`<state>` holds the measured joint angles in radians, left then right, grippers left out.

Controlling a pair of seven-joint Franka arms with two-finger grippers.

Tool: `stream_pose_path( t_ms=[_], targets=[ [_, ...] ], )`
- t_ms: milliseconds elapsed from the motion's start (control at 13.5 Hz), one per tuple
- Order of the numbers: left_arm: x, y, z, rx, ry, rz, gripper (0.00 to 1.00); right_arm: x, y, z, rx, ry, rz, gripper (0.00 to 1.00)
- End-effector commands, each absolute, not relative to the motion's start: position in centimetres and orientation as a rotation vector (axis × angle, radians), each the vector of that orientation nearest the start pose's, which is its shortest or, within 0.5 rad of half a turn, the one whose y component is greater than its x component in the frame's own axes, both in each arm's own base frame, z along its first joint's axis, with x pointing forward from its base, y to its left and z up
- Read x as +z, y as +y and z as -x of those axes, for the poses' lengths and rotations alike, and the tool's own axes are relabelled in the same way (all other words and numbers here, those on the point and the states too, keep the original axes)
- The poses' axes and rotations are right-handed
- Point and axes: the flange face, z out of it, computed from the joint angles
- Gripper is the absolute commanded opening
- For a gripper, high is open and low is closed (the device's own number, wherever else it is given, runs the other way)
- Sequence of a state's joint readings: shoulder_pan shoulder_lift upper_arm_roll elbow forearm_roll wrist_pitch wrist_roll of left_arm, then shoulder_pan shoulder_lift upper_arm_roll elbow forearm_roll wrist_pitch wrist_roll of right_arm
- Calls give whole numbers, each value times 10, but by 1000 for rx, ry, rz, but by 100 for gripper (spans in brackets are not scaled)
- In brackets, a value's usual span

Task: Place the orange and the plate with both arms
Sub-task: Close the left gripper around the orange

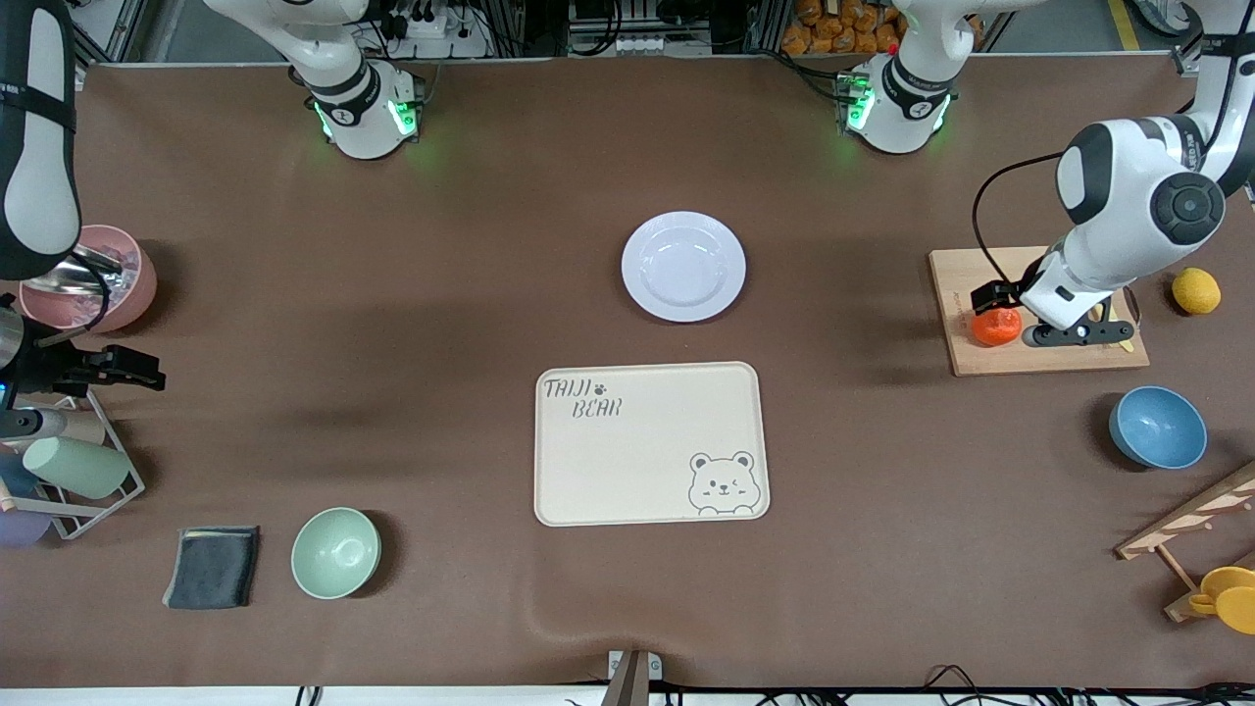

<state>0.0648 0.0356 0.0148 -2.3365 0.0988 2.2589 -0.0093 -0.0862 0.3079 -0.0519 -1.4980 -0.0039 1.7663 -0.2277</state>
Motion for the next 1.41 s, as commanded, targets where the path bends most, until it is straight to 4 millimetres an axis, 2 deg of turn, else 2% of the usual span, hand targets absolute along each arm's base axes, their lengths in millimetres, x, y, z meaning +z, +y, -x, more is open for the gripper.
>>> stream_pose_path(
  t_ms=[0,297,594,1039,1188,1336],
  targets=[
    [299,58,-492,158,31,3057,100,493,-90,-649,64,-138,3162,100],
    [271,88,-489,195,93,3069,100,493,-90,-649,64,-140,3162,100],
    [252,111,-482,217,146,3087,100,493,-90,-648,66,-140,3162,100],
    [228,104,-480,264,183,3096,100,493,-92,-648,64,-138,3163,100],
    [224,91,-483,252,204,3109,100,492,-91,-649,66,-138,3162,100],
    [220,87,-484,256,196,3121,100,492,-92,-648,66,-136,3163,100]
  ],
)
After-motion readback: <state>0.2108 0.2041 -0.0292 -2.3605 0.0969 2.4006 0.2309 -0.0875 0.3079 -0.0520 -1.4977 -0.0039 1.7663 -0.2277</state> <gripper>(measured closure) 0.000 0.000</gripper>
